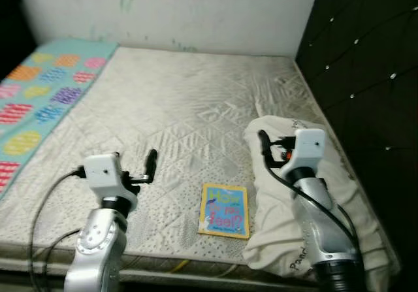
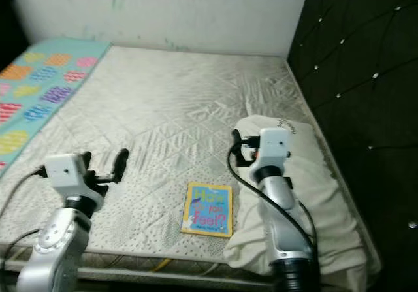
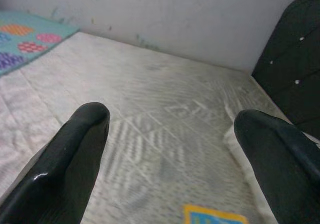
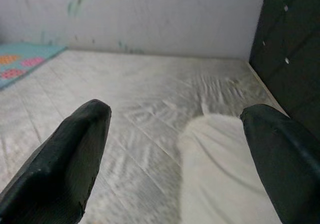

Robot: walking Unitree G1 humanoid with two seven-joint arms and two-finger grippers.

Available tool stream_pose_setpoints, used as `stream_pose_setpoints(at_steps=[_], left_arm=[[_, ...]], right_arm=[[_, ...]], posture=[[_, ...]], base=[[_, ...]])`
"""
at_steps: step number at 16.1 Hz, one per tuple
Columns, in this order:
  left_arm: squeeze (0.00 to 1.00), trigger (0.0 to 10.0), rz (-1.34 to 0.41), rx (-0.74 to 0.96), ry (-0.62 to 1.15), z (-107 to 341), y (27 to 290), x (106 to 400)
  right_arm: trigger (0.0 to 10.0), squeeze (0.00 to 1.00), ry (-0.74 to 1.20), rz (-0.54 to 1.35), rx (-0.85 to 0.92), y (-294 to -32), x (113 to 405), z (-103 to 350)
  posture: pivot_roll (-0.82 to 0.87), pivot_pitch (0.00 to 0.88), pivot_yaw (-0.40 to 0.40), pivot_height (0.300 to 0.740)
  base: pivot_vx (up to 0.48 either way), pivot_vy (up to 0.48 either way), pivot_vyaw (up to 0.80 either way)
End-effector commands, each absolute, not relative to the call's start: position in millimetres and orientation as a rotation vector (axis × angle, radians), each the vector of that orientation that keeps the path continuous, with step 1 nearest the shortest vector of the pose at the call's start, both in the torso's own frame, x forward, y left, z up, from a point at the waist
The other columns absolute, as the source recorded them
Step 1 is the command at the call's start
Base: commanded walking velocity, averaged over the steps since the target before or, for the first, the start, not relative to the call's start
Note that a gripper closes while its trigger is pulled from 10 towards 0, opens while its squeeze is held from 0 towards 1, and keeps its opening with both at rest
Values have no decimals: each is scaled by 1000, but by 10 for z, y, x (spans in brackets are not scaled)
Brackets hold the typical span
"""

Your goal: Clean up the room

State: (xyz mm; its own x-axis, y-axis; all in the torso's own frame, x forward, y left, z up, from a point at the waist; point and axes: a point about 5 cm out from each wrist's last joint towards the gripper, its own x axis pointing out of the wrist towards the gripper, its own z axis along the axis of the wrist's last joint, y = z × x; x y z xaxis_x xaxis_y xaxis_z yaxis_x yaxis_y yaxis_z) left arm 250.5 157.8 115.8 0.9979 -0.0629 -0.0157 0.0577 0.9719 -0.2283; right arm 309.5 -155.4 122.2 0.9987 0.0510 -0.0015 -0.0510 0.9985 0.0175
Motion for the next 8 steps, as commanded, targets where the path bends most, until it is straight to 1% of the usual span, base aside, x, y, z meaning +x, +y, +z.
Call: stream_pose_setpoints(at_steps=[1,3,8], left_arm=[[0,10000,-75,-235,41,1138,1544,2508],[0,10000,-69,-252,51,1123,1547,2498],[0,10000,-70,-256,50,1126,1547,2499]], right_arm=[[10000,0,6,42,13,-1594,3089,1229],[10000,0,20,51,-28,-1584,3071,1197],[10000,0,6,64,-26,-1564,3068,1214]], posture=[[-74,0,-11,740],[-74,0,-12,740],[-70,0,-14,740]], base=[[0,0,0],[0,422,0],[0,480,0]])
